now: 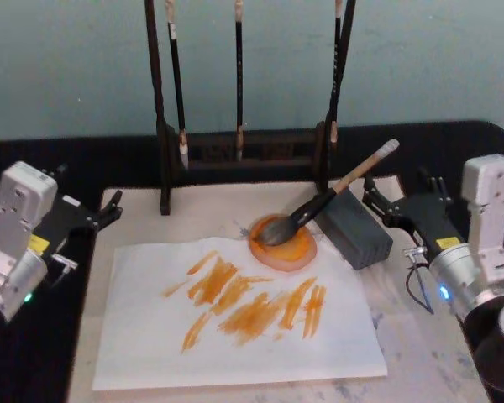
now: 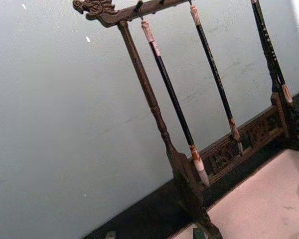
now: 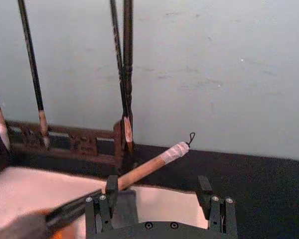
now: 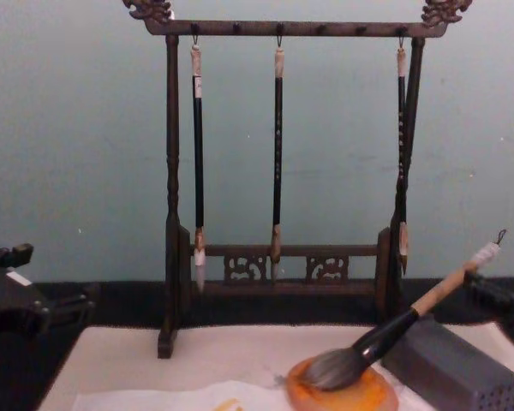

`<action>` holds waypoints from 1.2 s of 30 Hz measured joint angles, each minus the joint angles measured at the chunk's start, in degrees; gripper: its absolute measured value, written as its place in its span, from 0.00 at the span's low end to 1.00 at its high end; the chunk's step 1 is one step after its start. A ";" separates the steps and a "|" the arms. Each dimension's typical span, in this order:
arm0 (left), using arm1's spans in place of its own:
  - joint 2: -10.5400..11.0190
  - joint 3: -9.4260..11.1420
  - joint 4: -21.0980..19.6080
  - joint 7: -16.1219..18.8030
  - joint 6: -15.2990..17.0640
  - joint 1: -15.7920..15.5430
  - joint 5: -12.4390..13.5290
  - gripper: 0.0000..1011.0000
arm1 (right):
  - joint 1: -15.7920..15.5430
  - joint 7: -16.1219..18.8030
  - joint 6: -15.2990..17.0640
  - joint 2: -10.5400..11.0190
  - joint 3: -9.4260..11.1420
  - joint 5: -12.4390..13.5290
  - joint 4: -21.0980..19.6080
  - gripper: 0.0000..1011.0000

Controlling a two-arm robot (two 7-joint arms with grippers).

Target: Pick up the brush from the inkstone, write on the paper, then place the brush back to its original position.

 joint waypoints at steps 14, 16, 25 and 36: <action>0.00 0.00 0.00 0.00 0.00 0.00 0.00 0.99 | 0.51 -1.47 -0.07 -0.45 -0.85 -5.11 1.75 0.99; 0.00 0.00 0.00 0.00 0.00 0.00 0.00 0.99 | 0.50 -1.45 -0.06 -0.43 -0.83 -4.98 1.69 0.99; 0.00 0.00 0.00 0.00 0.00 0.00 0.00 0.99 | 0.46 -1.35 -0.01 -0.39 -0.77 -4.61 1.51 0.99; 0.00 0.00 0.00 0.00 0.00 0.00 0.00 0.99 | 0.40 -1.26 -0.01 -0.33 -0.72 -4.43 1.43 0.99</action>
